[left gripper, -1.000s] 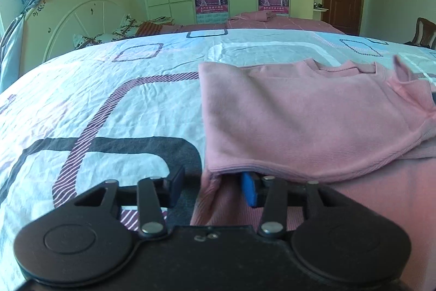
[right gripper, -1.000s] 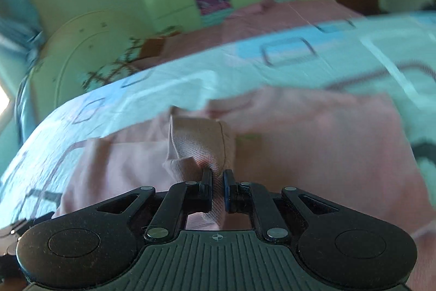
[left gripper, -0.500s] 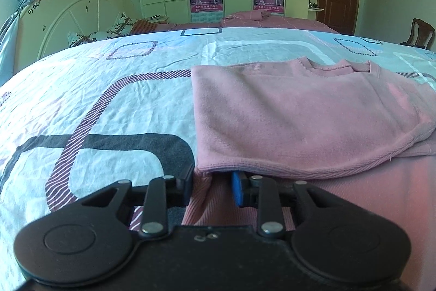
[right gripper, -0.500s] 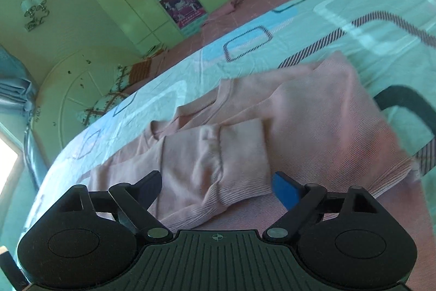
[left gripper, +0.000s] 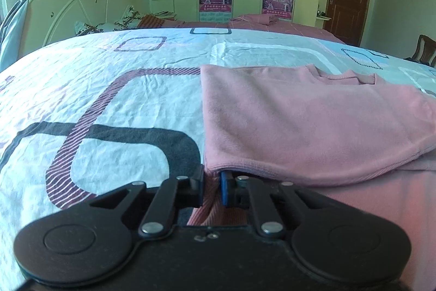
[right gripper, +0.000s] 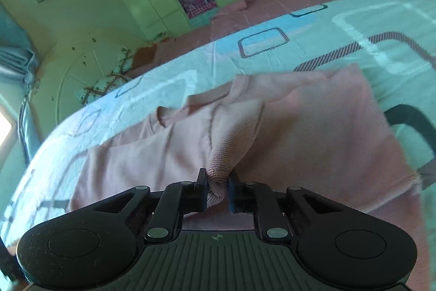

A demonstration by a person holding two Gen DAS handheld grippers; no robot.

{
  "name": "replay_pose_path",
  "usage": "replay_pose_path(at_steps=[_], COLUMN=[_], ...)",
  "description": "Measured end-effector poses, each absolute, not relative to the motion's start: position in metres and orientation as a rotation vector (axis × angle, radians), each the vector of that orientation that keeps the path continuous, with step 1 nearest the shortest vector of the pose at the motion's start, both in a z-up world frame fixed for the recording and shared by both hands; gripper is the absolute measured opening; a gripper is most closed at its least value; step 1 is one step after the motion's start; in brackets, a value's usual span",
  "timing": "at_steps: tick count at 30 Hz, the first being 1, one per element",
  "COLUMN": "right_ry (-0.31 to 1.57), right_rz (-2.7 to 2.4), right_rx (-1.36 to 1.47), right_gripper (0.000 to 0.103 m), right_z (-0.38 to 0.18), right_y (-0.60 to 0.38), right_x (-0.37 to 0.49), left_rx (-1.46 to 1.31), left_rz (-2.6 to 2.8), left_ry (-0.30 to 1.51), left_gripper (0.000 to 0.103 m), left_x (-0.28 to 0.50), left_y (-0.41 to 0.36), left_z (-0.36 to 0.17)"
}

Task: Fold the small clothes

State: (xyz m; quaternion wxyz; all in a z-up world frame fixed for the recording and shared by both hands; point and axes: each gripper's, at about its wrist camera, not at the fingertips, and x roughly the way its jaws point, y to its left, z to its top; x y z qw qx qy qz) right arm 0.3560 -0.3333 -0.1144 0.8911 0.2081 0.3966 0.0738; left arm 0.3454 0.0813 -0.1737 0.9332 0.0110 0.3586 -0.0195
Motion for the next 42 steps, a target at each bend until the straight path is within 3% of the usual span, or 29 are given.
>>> replay_pose_path(at_steps=[4,6,7,8,9,10,13,19,23,24,25,28,29,30,31,39,42], right_ry=[0.928,0.908,0.893,0.88,0.854,0.832,0.825,0.847,0.866,0.865,0.865,0.866,0.863,0.856,0.846,0.838,0.811], right_rz=[0.089,0.089,0.09,0.082,0.075,0.072,0.061,0.011,0.011,0.017,0.025,0.036,0.042,0.053,0.058,0.003,0.003], right_rx=[0.413,0.426,0.431,0.43,0.423,0.412,0.4,0.402,0.386,0.385,0.374,0.337,0.325,0.308,0.289,0.112,0.12], right_gripper=[0.014,0.019,0.038,0.05,0.069,0.073,0.073,0.073,0.072,0.065,0.047,0.034,0.029,0.015,0.008,0.008,0.011], right_z=[-0.14,-0.137,-0.133,-0.129,-0.125,-0.121,-0.116,-0.128,-0.141,-0.142,-0.143,-0.144,-0.143,-0.143,-0.141,-0.152,-0.144], right_y=[-0.345,-0.347,-0.347,-0.347,-0.348,-0.349,-0.355,-0.363,-0.361,-0.359,-0.357,-0.349,-0.347,-0.344,-0.341,-0.33,-0.333], right_x=[0.358,0.355,0.354,0.351,0.349,0.347,0.351,0.38,0.398,0.401,0.404,0.411,0.412,0.412,0.413,0.42,0.417], left_rx=[0.033,0.017,0.012,0.006,-0.003,-0.016,-0.078,-0.196,-0.248,-0.257,-0.264,-0.282,-0.284,-0.288,-0.292,-0.259,-0.204], left_rz=[-0.072,-0.088,-0.092,-0.091,-0.086,-0.082,-0.085,-0.087,-0.081,-0.075,-0.071,-0.069,-0.065,-0.061,-0.05,0.005,0.014], left_ry=[0.749,0.749,0.746,0.742,0.732,0.717,0.707,0.752,0.783,0.788,0.792,0.801,0.799,0.795,0.788,0.751,0.732], left_gripper=[0.013,0.033,0.039,0.055,0.067,0.069,0.07,0.061,0.056,0.052,0.051,0.035,0.025,0.017,0.01,0.01,0.021], left_x=[0.346,0.342,0.339,0.336,0.333,0.331,0.335,0.391,0.43,0.439,0.447,0.463,0.466,0.467,0.468,0.463,0.457], left_y=[0.081,0.084,0.085,0.087,0.089,0.091,0.097,0.097,0.095,0.096,0.096,0.096,0.096,0.097,0.099,0.1,0.095], left_z=[-0.169,-0.163,-0.16,-0.156,-0.152,-0.148,-0.138,-0.145,-0.158,-0.162,-0.165,-0.173,-0.174,-0.175,-0.175,-0.18,-0.17])
